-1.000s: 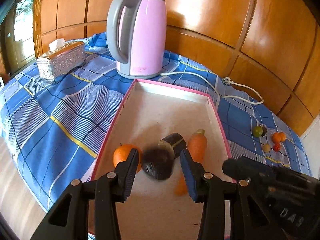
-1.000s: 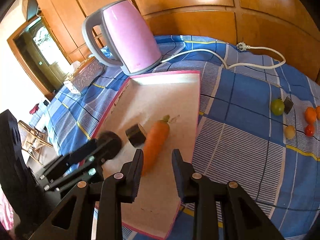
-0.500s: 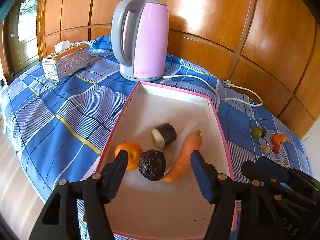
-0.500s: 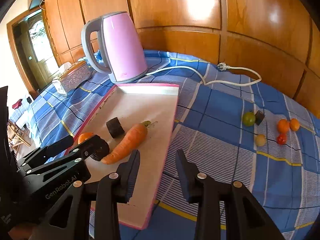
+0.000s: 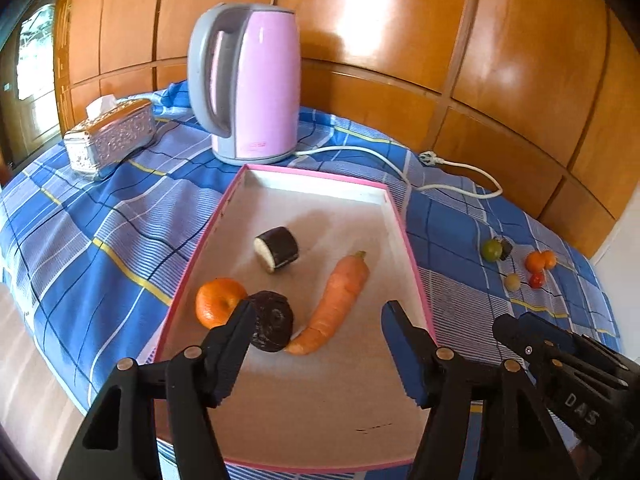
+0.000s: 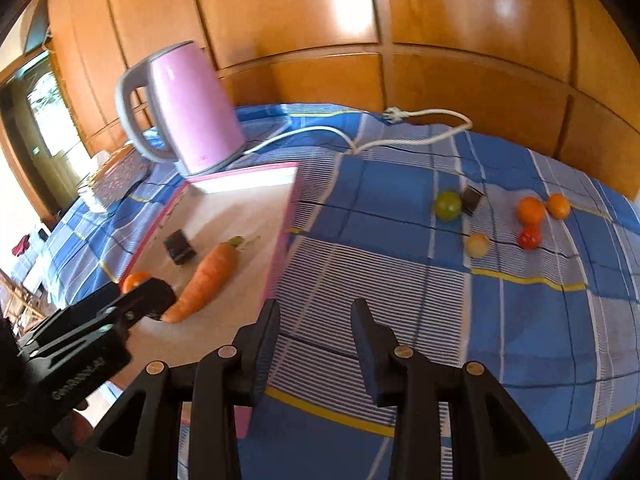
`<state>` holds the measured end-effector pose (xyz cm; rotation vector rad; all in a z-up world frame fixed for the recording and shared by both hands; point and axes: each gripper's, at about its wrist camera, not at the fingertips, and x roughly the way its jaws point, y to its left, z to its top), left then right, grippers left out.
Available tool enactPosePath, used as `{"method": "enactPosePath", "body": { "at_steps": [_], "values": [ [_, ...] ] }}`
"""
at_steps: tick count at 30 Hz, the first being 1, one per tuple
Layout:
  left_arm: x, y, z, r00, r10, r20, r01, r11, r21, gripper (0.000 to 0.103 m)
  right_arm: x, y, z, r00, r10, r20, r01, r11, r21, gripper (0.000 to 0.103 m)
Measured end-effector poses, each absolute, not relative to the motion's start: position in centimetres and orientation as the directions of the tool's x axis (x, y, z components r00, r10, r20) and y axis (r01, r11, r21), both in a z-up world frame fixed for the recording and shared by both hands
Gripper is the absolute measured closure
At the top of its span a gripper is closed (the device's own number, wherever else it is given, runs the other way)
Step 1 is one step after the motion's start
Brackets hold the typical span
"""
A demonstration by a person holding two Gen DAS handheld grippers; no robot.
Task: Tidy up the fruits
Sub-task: 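Withdraw both open tools from the tray toward the remaining produce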
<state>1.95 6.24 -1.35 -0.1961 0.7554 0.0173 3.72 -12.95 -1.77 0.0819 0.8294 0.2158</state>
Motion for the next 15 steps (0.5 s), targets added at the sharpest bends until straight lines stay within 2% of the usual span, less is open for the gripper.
{"method": "enactPosePath", "body": {
  "at_steps": [15],
  "values": [
    [2.8, 1.9, -0.3, 0.726, -0.117, -0.678, 0.026, 0.989, -0.143, 0.037, 3.4, -20.2, -3.6, 0.648, 0.144, -0.748, 0.015, 0.979, 0.202, 0.067]
  ]
}}
